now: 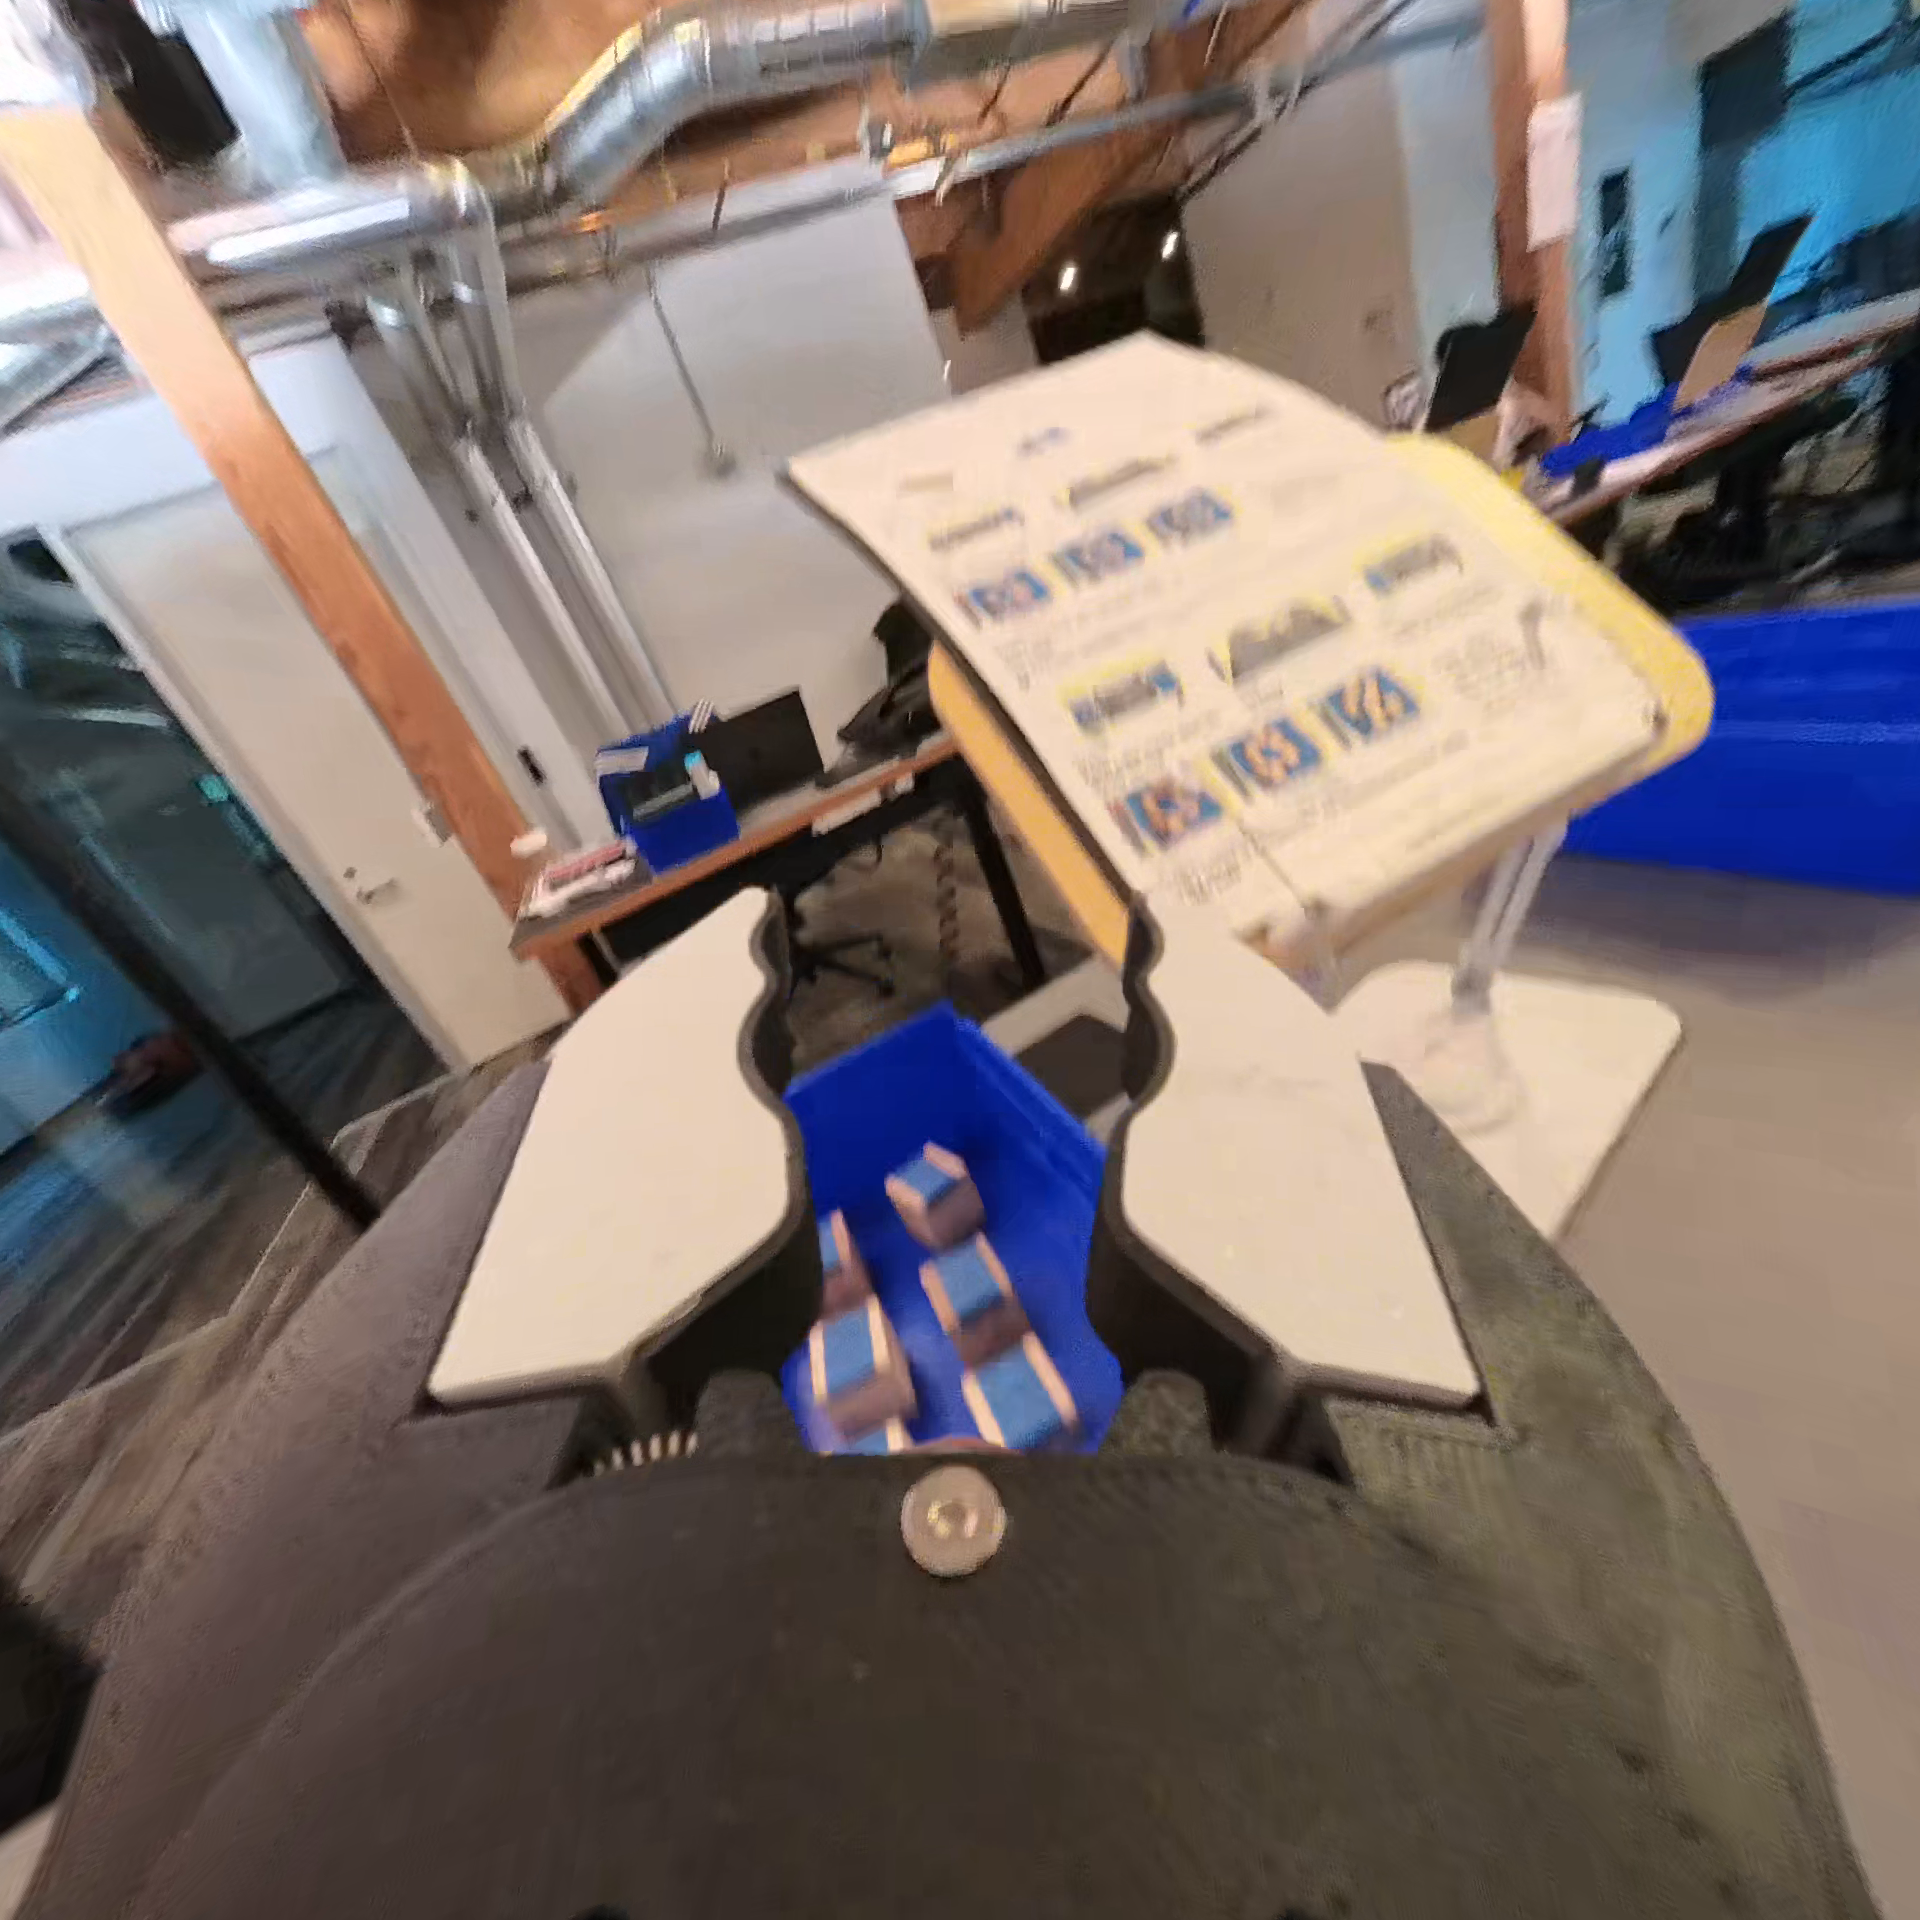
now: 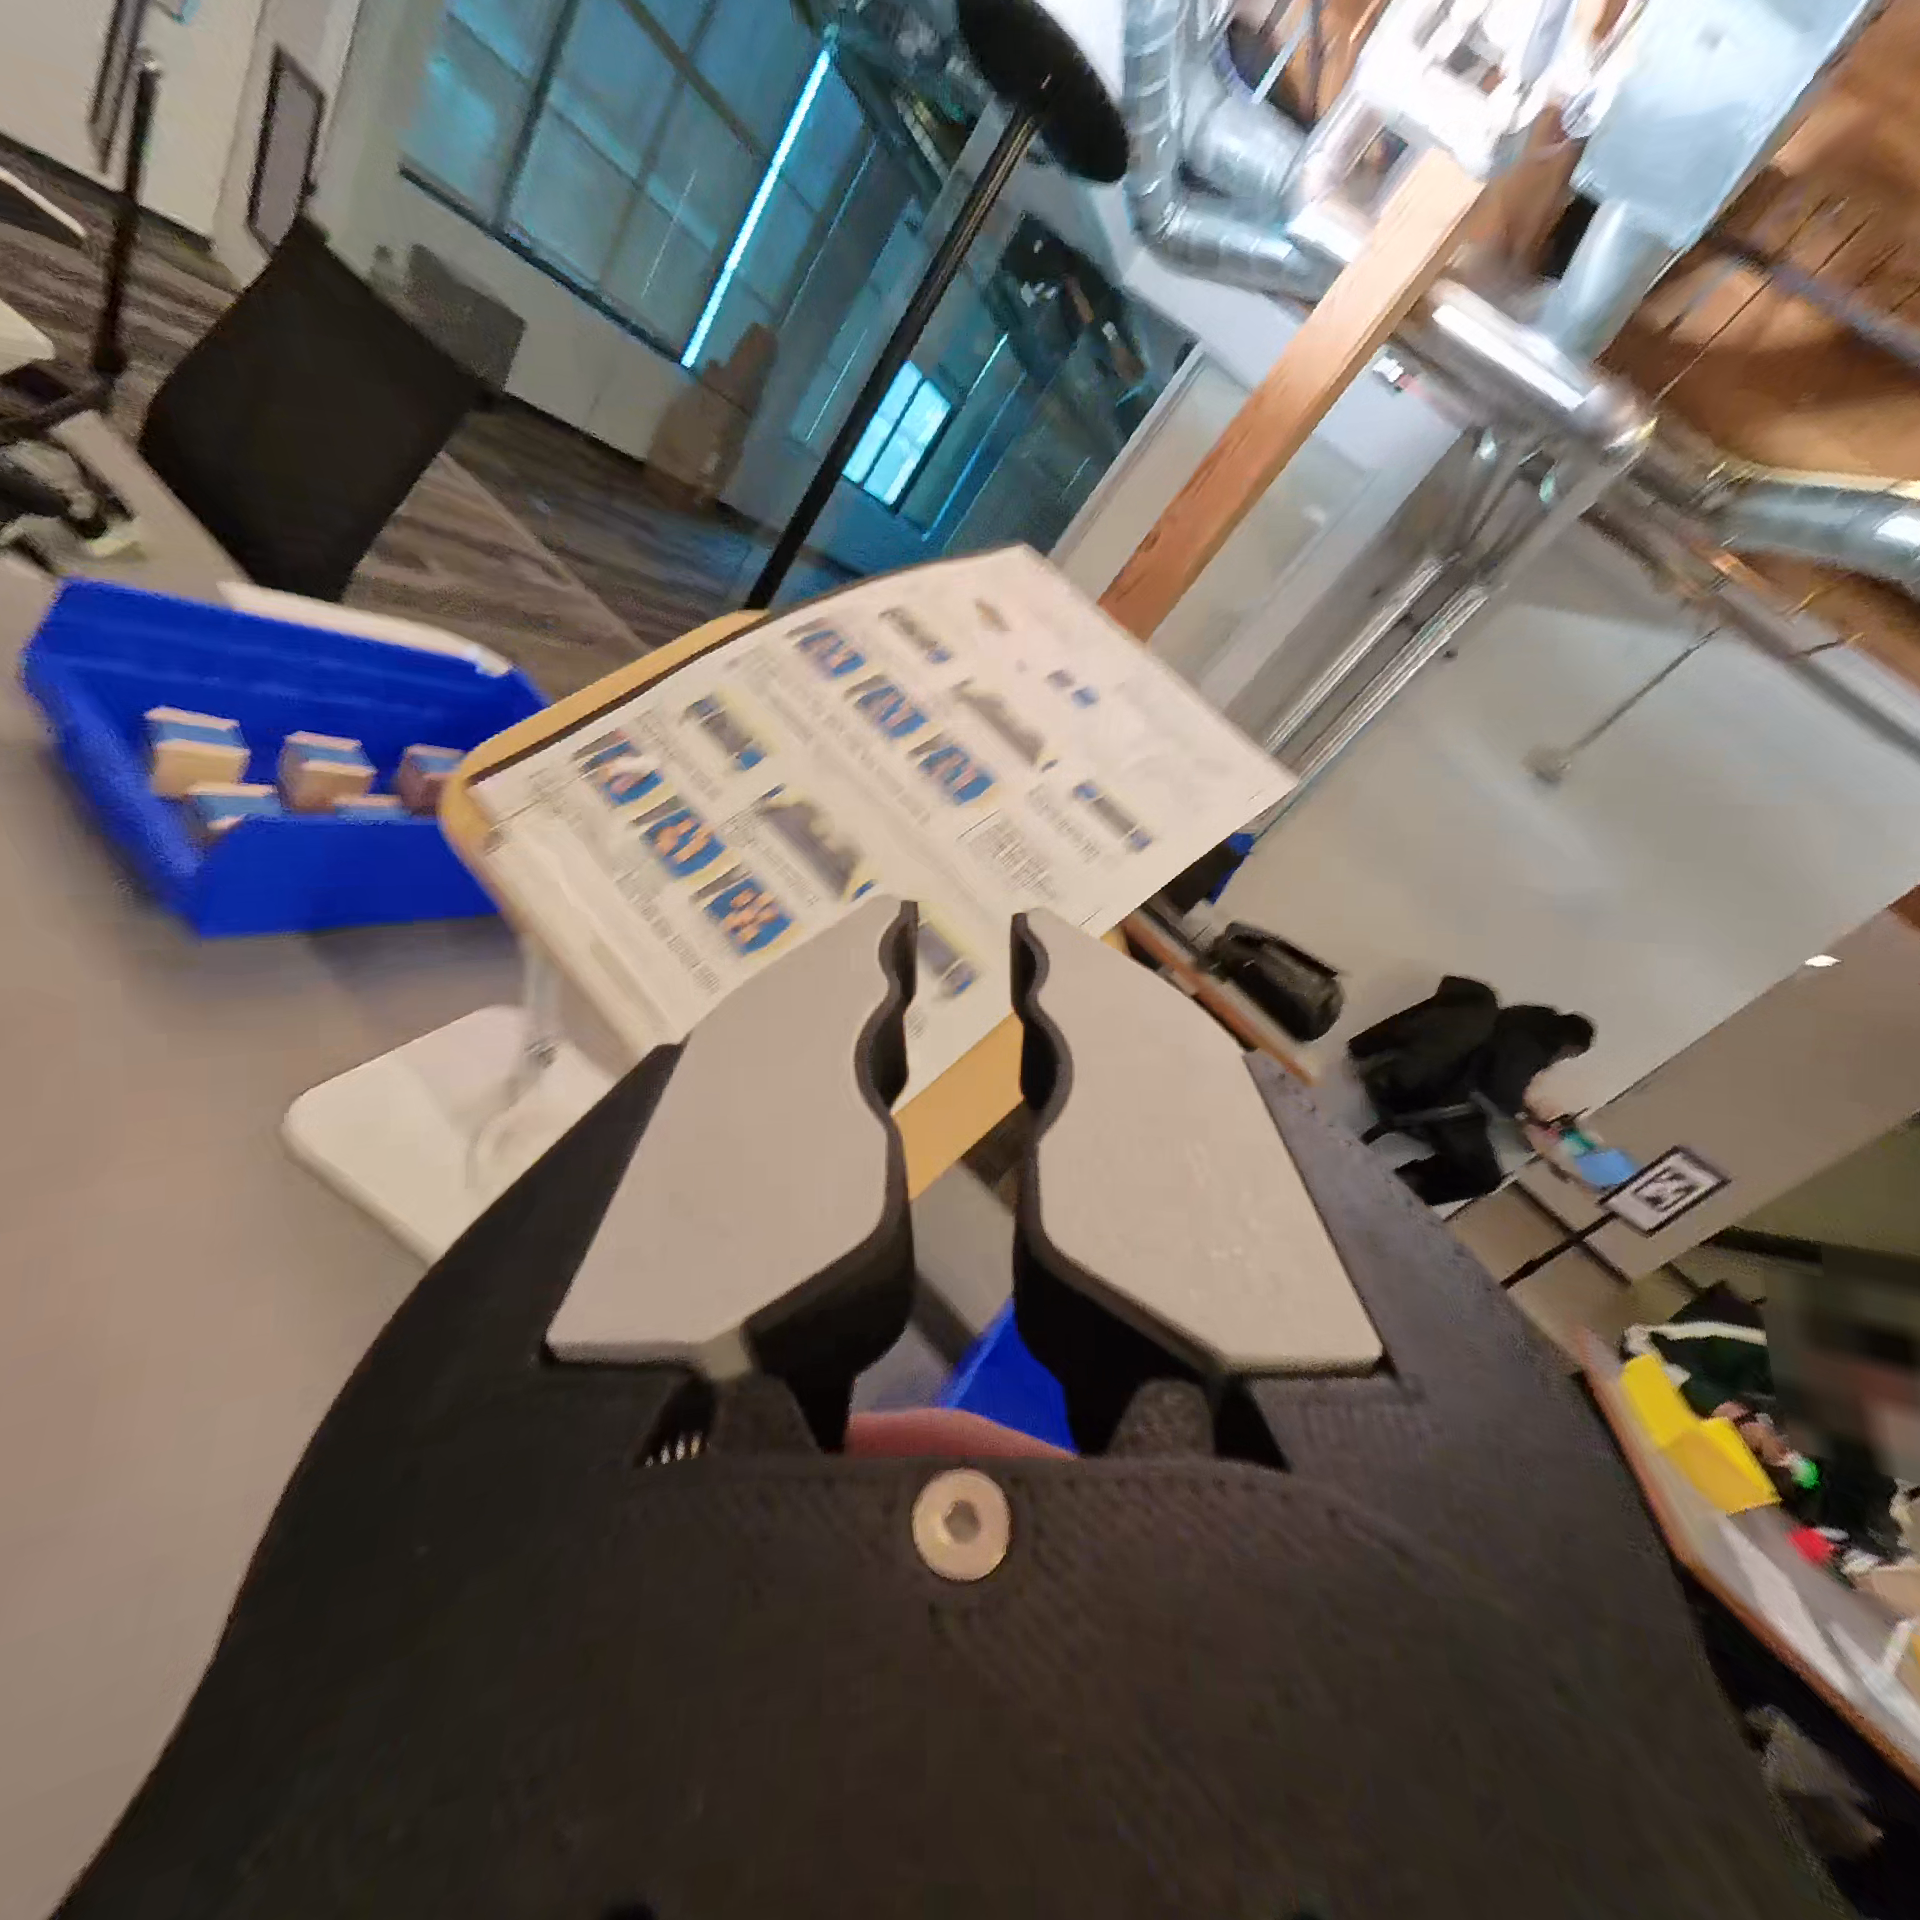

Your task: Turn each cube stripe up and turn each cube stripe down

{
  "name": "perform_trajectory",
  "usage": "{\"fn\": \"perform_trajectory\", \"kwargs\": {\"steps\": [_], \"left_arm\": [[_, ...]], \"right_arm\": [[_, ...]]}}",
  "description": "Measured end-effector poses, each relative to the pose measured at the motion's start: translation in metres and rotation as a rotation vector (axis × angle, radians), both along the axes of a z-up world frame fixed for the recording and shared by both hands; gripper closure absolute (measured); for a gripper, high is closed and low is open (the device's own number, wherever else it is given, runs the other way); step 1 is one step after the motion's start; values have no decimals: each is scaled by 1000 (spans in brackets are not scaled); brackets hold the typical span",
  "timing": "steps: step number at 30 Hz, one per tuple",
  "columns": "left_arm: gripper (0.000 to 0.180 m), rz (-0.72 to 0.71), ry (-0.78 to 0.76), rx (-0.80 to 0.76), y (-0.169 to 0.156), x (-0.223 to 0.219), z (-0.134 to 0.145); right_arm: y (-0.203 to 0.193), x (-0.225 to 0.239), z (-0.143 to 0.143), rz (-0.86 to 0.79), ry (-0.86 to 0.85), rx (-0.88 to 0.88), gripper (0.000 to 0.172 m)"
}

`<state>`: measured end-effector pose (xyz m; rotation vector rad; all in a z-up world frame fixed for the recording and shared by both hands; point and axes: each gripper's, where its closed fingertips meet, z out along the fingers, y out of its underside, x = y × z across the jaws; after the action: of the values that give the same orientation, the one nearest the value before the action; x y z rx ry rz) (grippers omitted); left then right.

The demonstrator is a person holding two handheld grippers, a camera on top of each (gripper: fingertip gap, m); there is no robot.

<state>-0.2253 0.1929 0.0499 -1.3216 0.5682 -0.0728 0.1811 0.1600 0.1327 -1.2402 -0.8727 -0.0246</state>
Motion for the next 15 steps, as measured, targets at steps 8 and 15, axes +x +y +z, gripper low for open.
{"fn": "perform_trajectory", "kwargs": {"steps": [8,15], "left_arm": [[103,-53,-90,11,102,1,60],[113,7,20,-86,136,-23,17]], "right_arm": [[96,29,39,-48,129,52,158],[159,47,-30,-19,120,-110,148]]}}
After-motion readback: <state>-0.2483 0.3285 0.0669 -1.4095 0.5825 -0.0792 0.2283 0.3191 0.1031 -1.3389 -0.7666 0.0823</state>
